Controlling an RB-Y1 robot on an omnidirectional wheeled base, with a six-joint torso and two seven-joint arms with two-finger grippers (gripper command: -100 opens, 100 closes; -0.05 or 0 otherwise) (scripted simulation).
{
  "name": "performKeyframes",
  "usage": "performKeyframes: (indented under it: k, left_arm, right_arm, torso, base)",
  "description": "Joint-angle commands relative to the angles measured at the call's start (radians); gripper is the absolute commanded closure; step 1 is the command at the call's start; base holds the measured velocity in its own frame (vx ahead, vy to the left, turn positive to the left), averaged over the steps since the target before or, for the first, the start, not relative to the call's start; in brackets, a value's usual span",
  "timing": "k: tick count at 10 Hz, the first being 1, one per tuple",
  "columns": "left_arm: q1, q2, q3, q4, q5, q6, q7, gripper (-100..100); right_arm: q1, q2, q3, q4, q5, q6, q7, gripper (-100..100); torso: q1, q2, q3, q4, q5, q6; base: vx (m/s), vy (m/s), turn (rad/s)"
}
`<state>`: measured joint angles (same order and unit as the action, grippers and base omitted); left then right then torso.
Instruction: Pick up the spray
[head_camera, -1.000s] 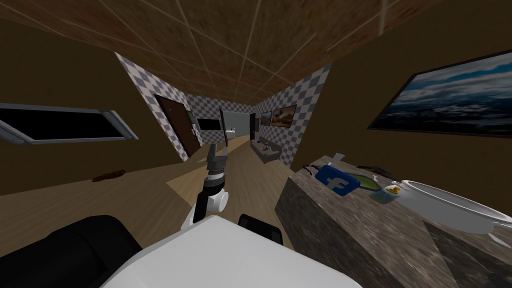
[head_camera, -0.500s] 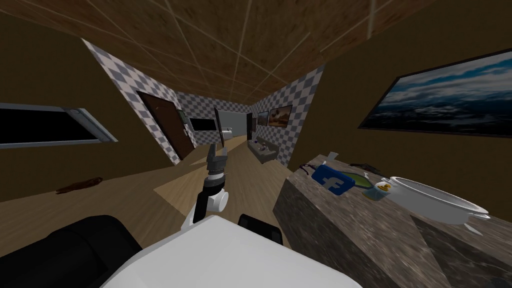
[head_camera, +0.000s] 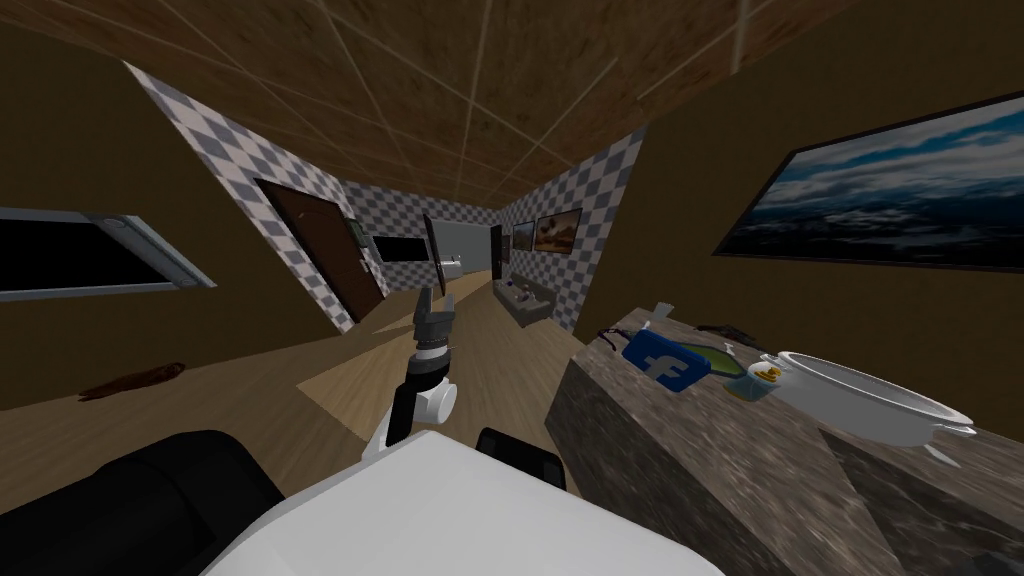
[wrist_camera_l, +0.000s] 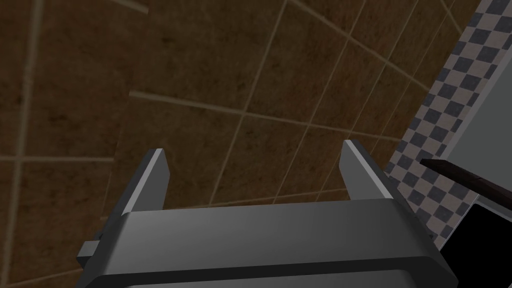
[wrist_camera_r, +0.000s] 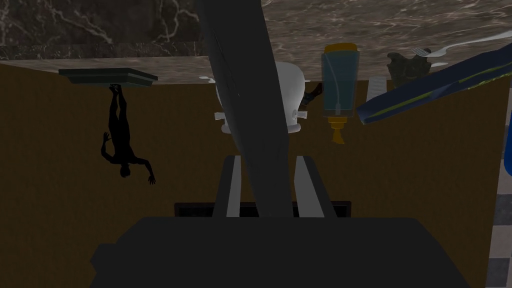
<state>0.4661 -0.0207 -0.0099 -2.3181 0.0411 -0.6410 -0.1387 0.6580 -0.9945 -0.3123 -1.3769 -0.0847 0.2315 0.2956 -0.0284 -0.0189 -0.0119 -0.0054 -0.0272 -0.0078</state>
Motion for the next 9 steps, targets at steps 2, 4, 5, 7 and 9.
performKeyframes:
  k: [2,4,5,7,9]
  left_arm:
    - [0.000,0.000,0.000,0.000,0.000,0.000,0.000,0]
    - [0.000,0.000,0.000,0.000,0.000,0.000,0.000,0]
    - [0.000,0.000,0.000,0.000,0.000,0.000,0.000,0]
    - [0.000,0.000,0.000,0.000,0.000,0.000,0.000,0]
    - [0.000,0.000,0.000,0.000,0.000,0.000,0.000,0]
  right_arm:
    - [0.083,0.010,-0.034,-0.084,0.024,0.016,-0.023,100]
    - [0.085,0.010,-0.034,-0.130,0.024,0.016,-0.023,100]
    - [0.128,0.034,-0.082,-0.167,0.076,0.026,-0.061,100]
    - [0.182,0.034,-0.090,-0.224,0.076,0.026,-0.061,100]
    - [0.234,0.059,-0.141,-0.292,0.125,0.035,-0.099,100]
  torso:
    - [0.001,-0.003,-0.002,-0.001,-0.001,-0.003]
    - [0.002,0.002,0.001,0.000,-0.001,-0.006]
    - [0.002,0.004,0.002,0.001,0.000,-0.006]
    - [0.002,-0.002,-0.001,0.000,0.000,-0.004]
    - [0.002,0.002,0.001,0.001,0.000,-0.006]
  base:
    - [0.125,-0.004,-0.111]
    - [-0.006,0.003,0.031]
    - [0.115,-0.014,-0.286]
    - [0.114,-0.002,-0.092]
    - [0.071,-0.006,-0.122]
